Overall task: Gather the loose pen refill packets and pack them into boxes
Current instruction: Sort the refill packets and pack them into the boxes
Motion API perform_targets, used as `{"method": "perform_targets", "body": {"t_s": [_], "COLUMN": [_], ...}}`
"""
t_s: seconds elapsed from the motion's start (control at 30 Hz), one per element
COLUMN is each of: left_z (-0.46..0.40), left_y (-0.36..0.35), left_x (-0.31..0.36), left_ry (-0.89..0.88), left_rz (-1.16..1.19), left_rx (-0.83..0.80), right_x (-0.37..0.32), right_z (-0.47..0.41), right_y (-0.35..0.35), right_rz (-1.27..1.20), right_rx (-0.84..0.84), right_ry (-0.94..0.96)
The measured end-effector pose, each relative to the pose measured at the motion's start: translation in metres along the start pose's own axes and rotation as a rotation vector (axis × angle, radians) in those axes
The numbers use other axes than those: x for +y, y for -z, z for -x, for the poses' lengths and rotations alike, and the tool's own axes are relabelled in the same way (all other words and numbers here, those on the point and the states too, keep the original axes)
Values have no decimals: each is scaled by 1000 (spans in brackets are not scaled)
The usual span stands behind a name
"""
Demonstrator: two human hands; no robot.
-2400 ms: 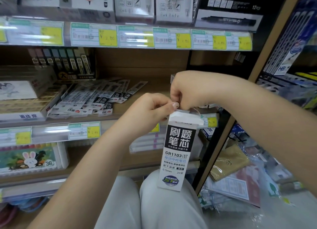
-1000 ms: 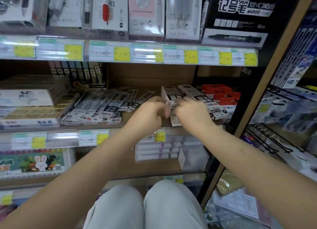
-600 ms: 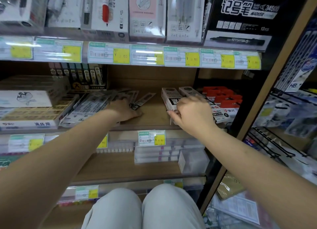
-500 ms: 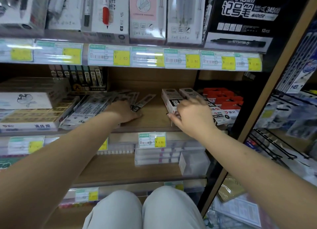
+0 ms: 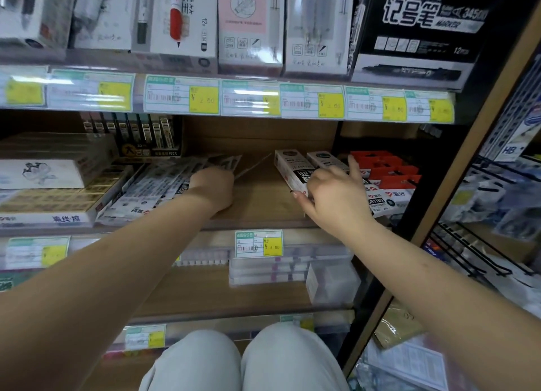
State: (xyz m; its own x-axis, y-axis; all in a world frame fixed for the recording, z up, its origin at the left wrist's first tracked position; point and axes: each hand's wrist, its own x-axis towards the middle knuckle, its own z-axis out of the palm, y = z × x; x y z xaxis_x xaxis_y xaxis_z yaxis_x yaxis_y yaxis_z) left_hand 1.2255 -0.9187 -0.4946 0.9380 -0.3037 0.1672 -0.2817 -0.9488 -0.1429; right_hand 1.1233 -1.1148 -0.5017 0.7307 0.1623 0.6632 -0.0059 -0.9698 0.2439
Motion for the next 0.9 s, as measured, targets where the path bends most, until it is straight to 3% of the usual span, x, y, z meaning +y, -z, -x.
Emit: {"method": "perform_targets", "body": {"t_s": [0.17,0.5,0.63,0.77,0.9], "left_z": [1,23,35,64,85], "left_y": [6,25,28,42,52], "left_x": [8,-13,-35,-42,-34], "left_ry": [11,-22,-158,-361,-526], "left_rz": [-84,34,184,384,369], "left_rx": [33,236,401,713,799], "right_x": [-1,-4,-2,-5,-13], "right_z": [-4,0,2,-1,-9], "right_y": [7,20,28,48,73], "right_rz": [-23,-93,-129,-181,-300], "right_rx": [87,142,146,215,312], "right_ry": [41,41,17,-15,-19]}}
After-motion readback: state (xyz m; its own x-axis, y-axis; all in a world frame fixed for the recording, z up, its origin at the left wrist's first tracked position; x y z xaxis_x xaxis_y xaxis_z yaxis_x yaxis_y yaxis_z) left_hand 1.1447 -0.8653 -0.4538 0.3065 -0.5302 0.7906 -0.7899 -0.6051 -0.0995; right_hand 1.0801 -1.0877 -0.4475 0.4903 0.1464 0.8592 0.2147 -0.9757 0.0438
